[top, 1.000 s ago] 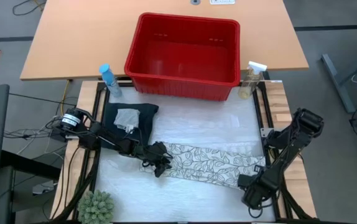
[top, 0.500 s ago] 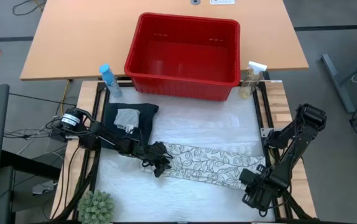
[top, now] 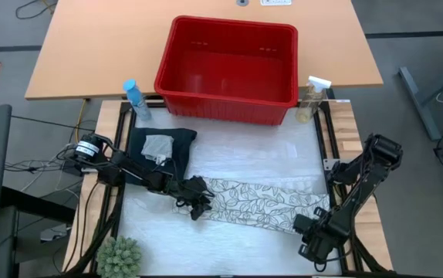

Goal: Fold Laundry from Bin
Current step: Fold the white patterned shirt

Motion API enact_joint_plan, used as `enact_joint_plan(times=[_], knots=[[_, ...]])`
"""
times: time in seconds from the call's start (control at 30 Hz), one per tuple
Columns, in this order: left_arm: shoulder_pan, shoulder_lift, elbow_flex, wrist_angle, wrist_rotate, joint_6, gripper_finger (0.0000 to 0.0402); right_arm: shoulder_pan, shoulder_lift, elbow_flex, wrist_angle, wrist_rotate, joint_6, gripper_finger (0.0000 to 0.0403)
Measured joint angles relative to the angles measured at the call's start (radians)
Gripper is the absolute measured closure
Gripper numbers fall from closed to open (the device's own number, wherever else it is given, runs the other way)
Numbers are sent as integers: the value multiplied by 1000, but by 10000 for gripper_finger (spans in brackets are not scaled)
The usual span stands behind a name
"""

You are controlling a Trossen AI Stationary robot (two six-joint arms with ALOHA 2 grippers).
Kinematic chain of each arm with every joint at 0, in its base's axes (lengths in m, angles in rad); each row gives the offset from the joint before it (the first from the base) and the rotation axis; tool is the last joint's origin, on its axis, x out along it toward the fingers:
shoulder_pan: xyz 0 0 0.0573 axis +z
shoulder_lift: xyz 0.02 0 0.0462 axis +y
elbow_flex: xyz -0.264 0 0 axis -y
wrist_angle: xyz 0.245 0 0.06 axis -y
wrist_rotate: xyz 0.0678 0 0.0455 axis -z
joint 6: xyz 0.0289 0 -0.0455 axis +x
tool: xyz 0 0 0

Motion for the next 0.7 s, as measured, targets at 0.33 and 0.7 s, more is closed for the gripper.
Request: enact_joint_plan(times=[0.33,0.7], knots=[[0,0,0,-2,7,16,246,-10,6,0,-89,-85,-9,341],[0,-2,0,-18,57,55,246,-3,6,-12,-164,-158,77,352]])
